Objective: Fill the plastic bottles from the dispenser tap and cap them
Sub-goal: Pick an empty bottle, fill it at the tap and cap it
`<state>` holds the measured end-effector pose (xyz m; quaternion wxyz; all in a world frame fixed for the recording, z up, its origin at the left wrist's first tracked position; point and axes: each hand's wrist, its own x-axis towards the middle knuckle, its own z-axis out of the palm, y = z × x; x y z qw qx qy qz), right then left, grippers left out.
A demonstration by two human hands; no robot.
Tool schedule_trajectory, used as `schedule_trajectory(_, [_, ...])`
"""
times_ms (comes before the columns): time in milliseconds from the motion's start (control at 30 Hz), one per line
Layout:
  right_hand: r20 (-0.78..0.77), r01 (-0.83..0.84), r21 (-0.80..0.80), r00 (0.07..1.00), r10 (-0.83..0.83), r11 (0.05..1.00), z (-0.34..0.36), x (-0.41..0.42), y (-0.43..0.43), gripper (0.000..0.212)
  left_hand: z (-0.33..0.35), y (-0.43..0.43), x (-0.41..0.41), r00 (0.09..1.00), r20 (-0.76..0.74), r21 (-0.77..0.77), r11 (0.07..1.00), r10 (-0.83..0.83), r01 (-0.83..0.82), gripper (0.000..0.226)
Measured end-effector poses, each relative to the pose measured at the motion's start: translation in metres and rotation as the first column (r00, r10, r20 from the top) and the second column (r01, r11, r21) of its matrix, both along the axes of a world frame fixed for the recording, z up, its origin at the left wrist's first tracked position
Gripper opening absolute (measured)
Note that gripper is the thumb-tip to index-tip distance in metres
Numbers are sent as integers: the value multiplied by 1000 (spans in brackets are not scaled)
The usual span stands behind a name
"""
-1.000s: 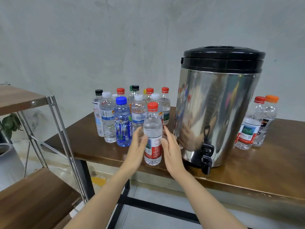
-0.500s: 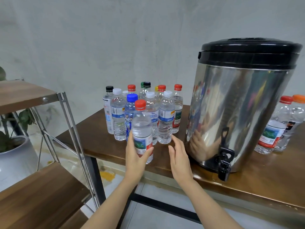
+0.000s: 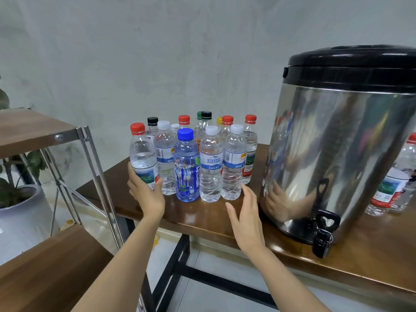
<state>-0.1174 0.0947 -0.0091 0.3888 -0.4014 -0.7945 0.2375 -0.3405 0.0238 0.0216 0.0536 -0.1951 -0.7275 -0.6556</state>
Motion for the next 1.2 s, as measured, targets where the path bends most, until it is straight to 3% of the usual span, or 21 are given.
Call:
schedule_trajectory(133, [-8,6,-88,1000,-7,996,-1,-12,5,100,-5,2,-8,998,-24,-15,998,-62,62,94])
schedule_trajectory(267, [23,37,-174,999,-34,984,4,-43,14,138,-8,-2,1,985,-18,-90,982,-170,168,135])
schedule_trajectory(400, [126,152,-180,983,-131,972,8,-73,15,155,-13,2,3,981,-22,-253,950,-194,182,159])
schedule_trajectory(733, [216,307,-162,938,-270,938,11,-96,25,158,-15,14,-10,988,-63,-400,910,-142,105,163])
schedule_trajectory(1200, [274,336,-154,918,-286,929,15,-103,33,155,-18,29,-21,980,-128,-390,916,-153,93,158])
